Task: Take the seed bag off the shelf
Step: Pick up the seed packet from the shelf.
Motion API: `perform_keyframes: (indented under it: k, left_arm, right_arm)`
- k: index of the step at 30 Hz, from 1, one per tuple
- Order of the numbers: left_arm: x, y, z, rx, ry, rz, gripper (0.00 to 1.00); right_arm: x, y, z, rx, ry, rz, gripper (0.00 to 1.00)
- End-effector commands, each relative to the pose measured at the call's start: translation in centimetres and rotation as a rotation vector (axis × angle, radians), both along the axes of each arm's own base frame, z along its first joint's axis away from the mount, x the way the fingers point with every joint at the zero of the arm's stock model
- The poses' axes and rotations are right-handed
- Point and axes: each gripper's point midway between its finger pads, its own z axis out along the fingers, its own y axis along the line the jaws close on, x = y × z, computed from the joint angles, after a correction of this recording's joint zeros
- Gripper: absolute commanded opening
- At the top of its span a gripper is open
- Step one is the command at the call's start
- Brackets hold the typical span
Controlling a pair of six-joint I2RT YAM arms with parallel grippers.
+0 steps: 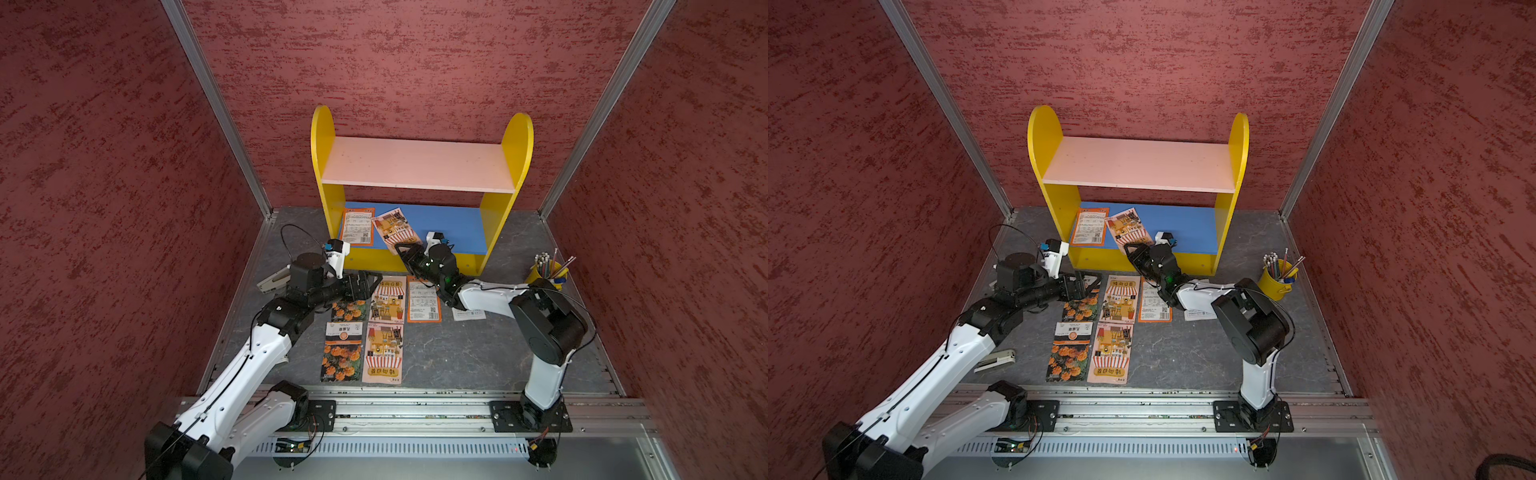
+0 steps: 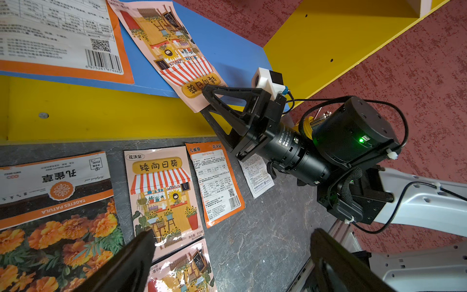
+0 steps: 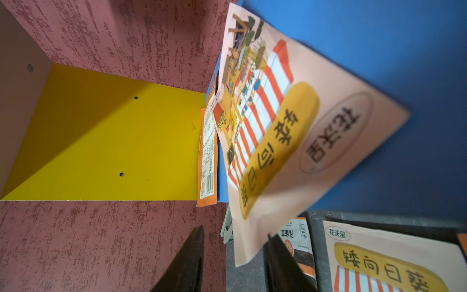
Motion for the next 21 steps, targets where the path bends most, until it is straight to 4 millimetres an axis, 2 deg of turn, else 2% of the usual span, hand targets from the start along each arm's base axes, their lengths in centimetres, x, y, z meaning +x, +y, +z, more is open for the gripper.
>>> perform_keyframes:
  k: [1,7,14,21]
  left_arm:
    - [-0.2,0.2,0.0,-0.001,-0.013,-0.004,1.00]
    - [-0.2,0.0,0.0,-0.016,-0.008,-0.010,1.00]
    - [-0.1,-0.6,0.1,-0.073,-0.002,-0.020,1.00]
    - [0.9,-1.7,0.3,-0.193,-0.024,-0.023,1.00]
  right_arm:
    - [0.6,0.6,0.7,0.025,-0.032,-0.002,0.36]
    - [1.0,0.9,0.2,0.025,-0.026,-0.004,0.25]
    - [0.9,0.4,0.3,0.030,-0.041,-0.020,0.03]
    - [-0.4,-1.0,1.5,0.029,-0.086,-0.022,0.00]
